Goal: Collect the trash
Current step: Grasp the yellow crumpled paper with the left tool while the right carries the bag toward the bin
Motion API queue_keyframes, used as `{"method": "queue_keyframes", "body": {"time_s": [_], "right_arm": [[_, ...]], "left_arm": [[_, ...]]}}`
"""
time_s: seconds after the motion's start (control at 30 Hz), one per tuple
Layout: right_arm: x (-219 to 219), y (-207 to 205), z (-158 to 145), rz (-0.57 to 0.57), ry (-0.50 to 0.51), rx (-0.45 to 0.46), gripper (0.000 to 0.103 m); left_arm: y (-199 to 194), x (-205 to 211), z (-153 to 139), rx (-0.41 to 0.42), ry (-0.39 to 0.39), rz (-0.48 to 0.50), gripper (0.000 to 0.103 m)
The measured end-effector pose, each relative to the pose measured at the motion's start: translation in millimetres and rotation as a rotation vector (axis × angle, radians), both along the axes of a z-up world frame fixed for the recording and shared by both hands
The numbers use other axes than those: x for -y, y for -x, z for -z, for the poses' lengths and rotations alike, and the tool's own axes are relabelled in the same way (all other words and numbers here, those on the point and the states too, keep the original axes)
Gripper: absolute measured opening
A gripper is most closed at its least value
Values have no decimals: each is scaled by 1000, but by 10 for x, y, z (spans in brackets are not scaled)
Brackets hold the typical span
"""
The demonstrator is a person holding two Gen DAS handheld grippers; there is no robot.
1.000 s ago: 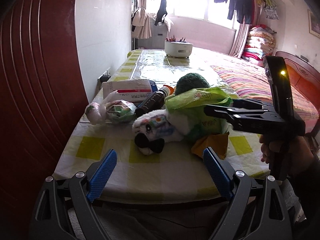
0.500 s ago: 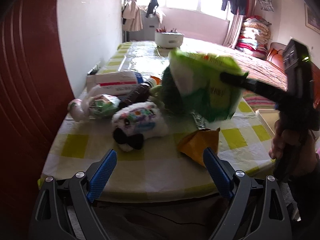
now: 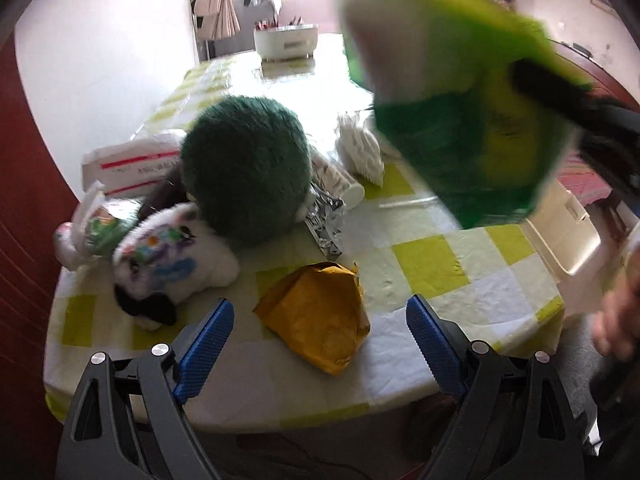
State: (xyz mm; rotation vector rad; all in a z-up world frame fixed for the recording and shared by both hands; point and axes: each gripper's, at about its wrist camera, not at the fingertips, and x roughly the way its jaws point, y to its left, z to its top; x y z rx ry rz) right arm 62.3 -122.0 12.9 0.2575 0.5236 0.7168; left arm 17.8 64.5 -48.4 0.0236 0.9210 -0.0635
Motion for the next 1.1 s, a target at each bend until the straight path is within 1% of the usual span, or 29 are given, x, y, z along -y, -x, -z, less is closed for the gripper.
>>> {"method": "queue_keyframes", "body": {"time_s": [0.17, 0.2, 0.23, 0.27, 0.3, 0.37, 0.43, 0.47, 0.5, 0.53, 0.63, 0.7, 0.9, 1.1], "right_arm": [[197, 52, 41, 38, -13, -12, 25], [229, 37, 49, 46, -17, -16, 25], [272, 34, 70, 54, -21, -20, 25], [306, 28, 86, 60, -23, -25, 25], [345, 26, 104, 68, -26, -28, 26], [402, 23, 120, 84, -30, -32, 26], [481, 24, 134, 104, -35, -32, 26], [524, 26, 141, 115, -36, -32, 26], [572, 28, 147, 126, -36, -32, 26], [626, 28, 154, 141, -36, -31, 26], [772, 38, 178, 182, -31, -26, 26], [892, 45, 188, 211, -31, -23, 26], [1222, 79, 201, 307, -30, -5, 26], [1616, 96, 290, 440, -28, 3, 26]], "left_arm": [[-141, 9, 102, -29, -7, -18, 84], [-157, 11, 111, -32, -12, -14, 78], [-171, 21, 126, -38, -13, -5, 68], [-193, 29, 157, -54, -8, 10, 63], [-202, 40, 171, -63, -2, 16, 51], [-223, 32, 211, -70, 11, 19, 47], [-226, 34, 203, -60, 5, 25, 42], [-227, 29, 201, -55, 1, 29, 41], [-222, 35, 187, -45, -3, 30, 38], [-215, 42, 167, -32, -4, 30, 33], [-199, 103, 115, -10, -8, 47, 29], [-168, 125, 67, 2, -19, 52, 29], [-137, 367, -25, 42, -63, 108, 28], [-134, 654, -138, 69, -60, 184, 28]]}}
